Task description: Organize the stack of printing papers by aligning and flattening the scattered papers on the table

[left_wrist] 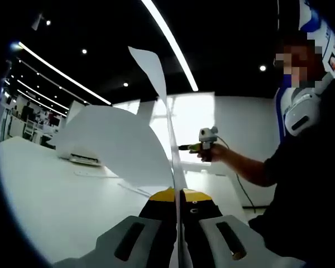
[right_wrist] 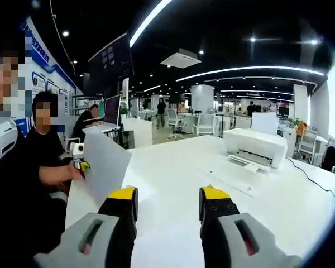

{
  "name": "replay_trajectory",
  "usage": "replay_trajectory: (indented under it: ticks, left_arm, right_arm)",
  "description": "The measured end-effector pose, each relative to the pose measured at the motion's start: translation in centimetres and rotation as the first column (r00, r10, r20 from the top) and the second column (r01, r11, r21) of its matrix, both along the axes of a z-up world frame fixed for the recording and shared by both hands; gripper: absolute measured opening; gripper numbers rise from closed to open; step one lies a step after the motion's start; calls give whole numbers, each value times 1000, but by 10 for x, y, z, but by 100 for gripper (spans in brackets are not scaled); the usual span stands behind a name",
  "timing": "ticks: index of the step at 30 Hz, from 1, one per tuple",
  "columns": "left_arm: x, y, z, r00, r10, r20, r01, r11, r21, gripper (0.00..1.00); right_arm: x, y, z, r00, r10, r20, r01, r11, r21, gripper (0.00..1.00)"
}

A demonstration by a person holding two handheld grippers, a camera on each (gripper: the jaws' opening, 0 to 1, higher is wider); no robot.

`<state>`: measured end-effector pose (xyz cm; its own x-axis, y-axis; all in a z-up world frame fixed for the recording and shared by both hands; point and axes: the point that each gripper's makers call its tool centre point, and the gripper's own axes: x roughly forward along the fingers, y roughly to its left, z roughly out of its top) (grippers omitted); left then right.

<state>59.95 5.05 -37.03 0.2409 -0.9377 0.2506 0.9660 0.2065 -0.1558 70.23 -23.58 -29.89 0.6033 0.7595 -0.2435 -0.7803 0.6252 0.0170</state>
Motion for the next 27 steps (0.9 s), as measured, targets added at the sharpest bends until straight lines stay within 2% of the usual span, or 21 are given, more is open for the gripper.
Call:
replay_trajectory:
  ticks: [9,27]
  left_arm:
    - [0,0,0,1000,-3,0,3,1000,0,6]
    - [-1,-1,0,1000,-2,-1,2,1000,2,6]
  right_arm:
    - [6,-12,-4,999,-45,-3,46,999,1,41]
    - [19,-41,-25,987,-158,-13,158,987,-8,46]
